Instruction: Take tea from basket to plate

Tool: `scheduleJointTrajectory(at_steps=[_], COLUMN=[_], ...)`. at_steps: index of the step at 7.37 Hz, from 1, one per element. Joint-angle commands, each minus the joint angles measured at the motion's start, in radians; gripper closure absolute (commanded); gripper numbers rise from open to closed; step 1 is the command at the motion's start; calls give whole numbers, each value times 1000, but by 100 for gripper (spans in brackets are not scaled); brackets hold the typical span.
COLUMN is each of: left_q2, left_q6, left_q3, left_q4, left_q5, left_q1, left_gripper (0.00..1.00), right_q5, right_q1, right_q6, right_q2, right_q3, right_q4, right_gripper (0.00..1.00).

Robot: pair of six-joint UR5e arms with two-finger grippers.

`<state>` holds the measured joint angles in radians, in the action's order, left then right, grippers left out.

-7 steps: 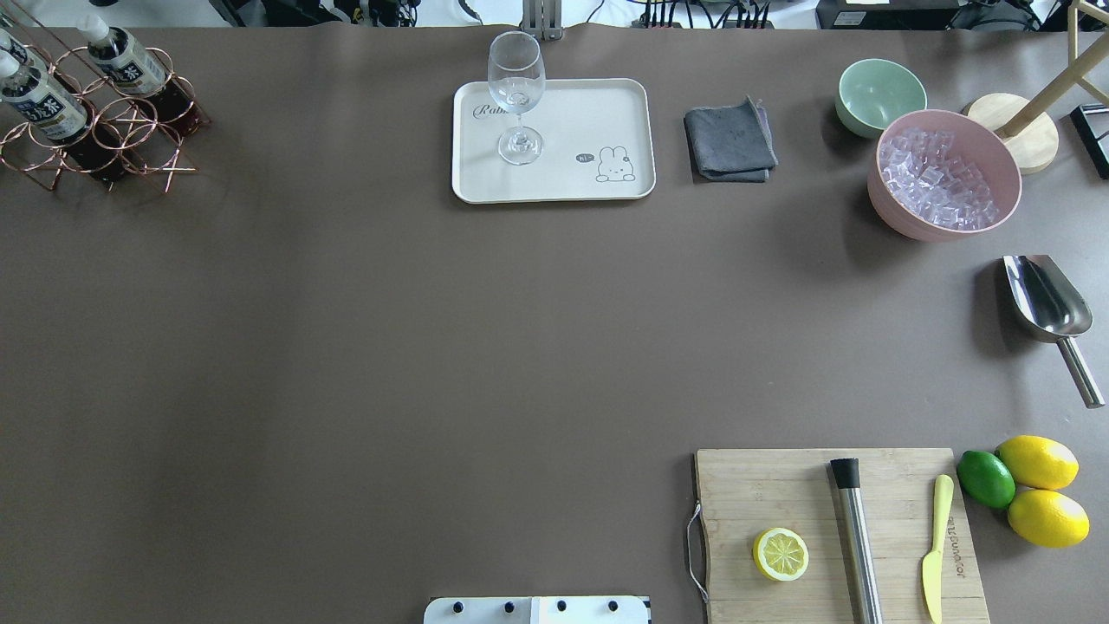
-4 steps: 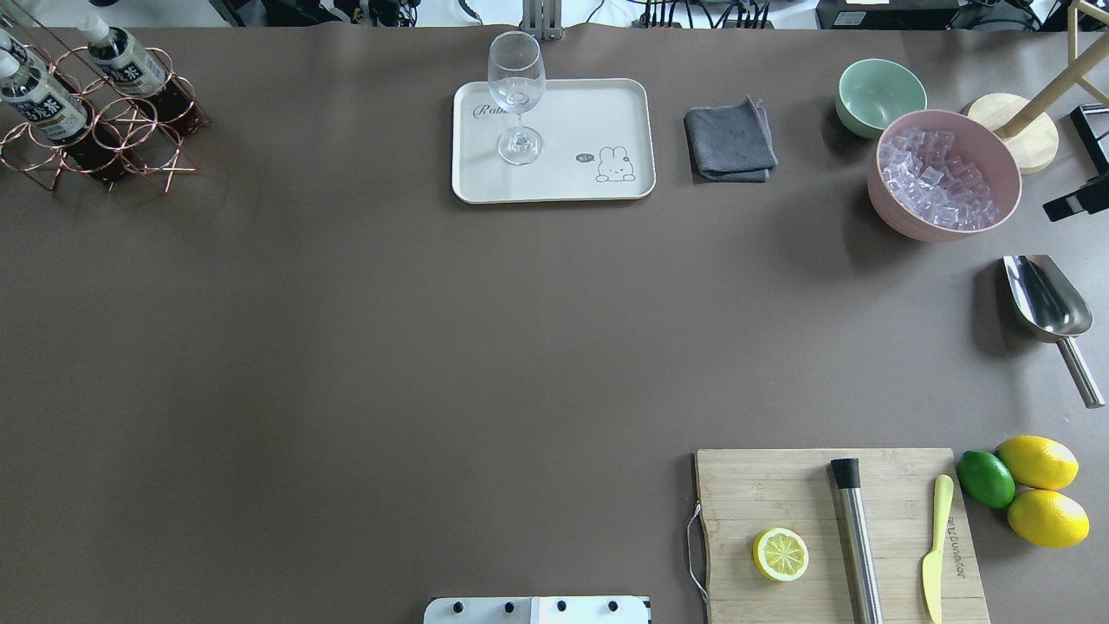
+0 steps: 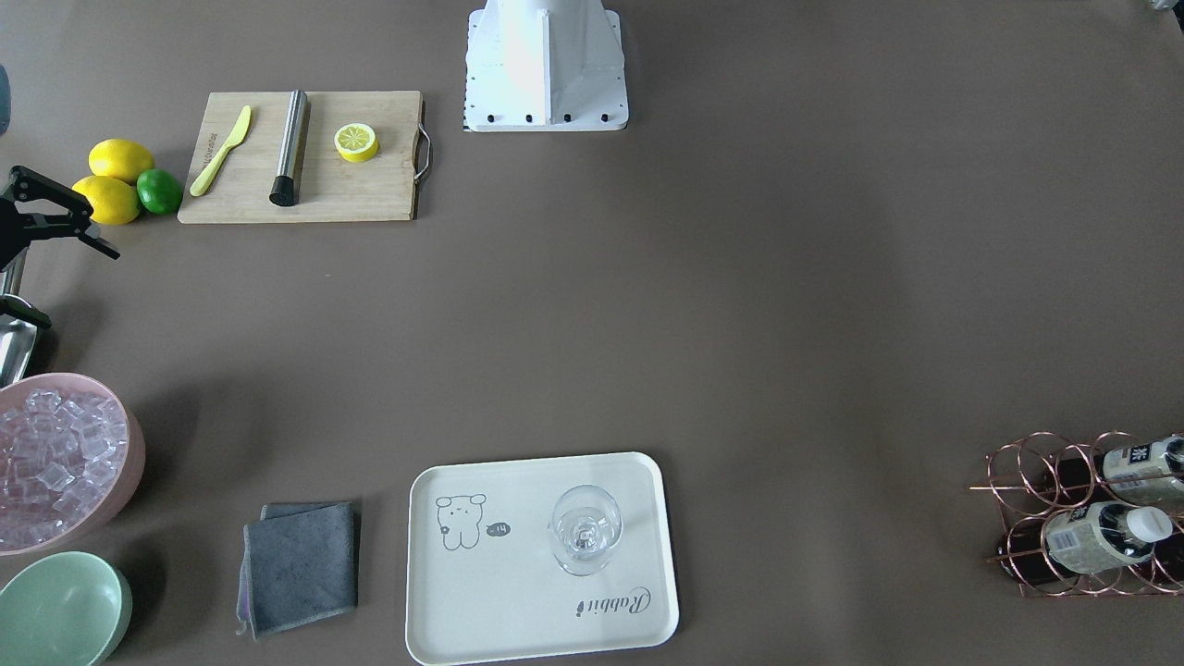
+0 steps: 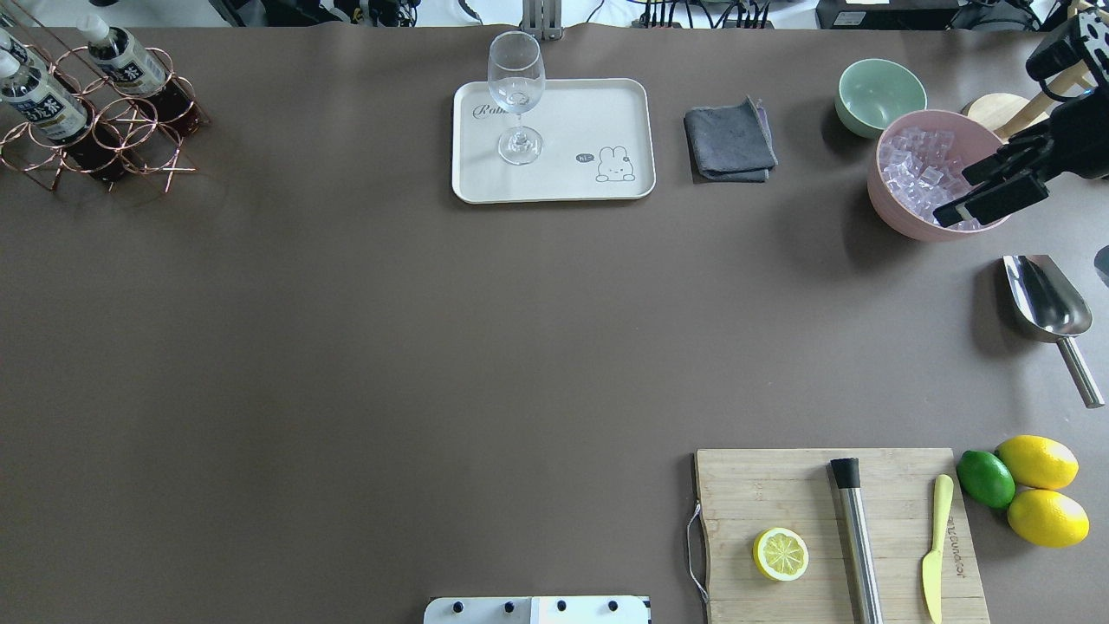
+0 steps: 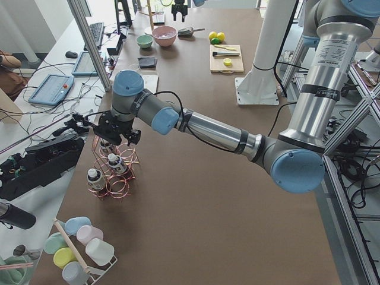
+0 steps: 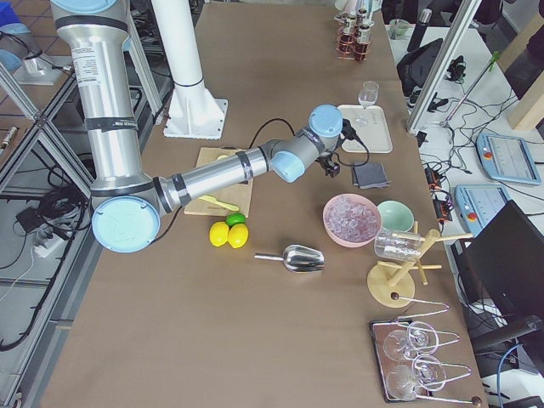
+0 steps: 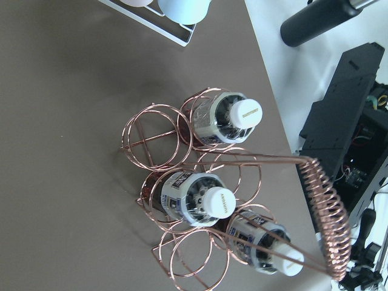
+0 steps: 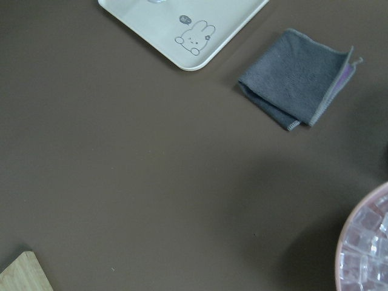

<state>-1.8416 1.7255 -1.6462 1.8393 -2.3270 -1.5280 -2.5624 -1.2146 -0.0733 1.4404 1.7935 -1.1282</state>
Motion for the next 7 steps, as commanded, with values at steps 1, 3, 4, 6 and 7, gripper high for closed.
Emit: scheduleJointTrajectory(at_steps=[1, 3, 4, 6, 7], left_q2=[-106, -146, -168, -197, -200], left_q6=[117, 146, 173, 177, 181], left_q3=[109, 176, 212, 271, 294], left_q4=[0, 3, 3, 11, 30], left_q5=[40, 37, 37, 37, 38], left_q1=[-15, -23, -20, -5, 6], left_gripper=[2, 2, 2, 2, 3], right_q5=[-2, -1, 1, 8, 1], right_q1=[29, 50, 50, 50, 50], right_q6=[0, 0, 0, 0, 0], right_q2=[-9, -26, -26, -29, -17], right_q3=[-11, -22, -32, -31, -32], right_q4=[197, 296, 332, 401, 445], right_gripper=[0, 0, 0, 0, 0])
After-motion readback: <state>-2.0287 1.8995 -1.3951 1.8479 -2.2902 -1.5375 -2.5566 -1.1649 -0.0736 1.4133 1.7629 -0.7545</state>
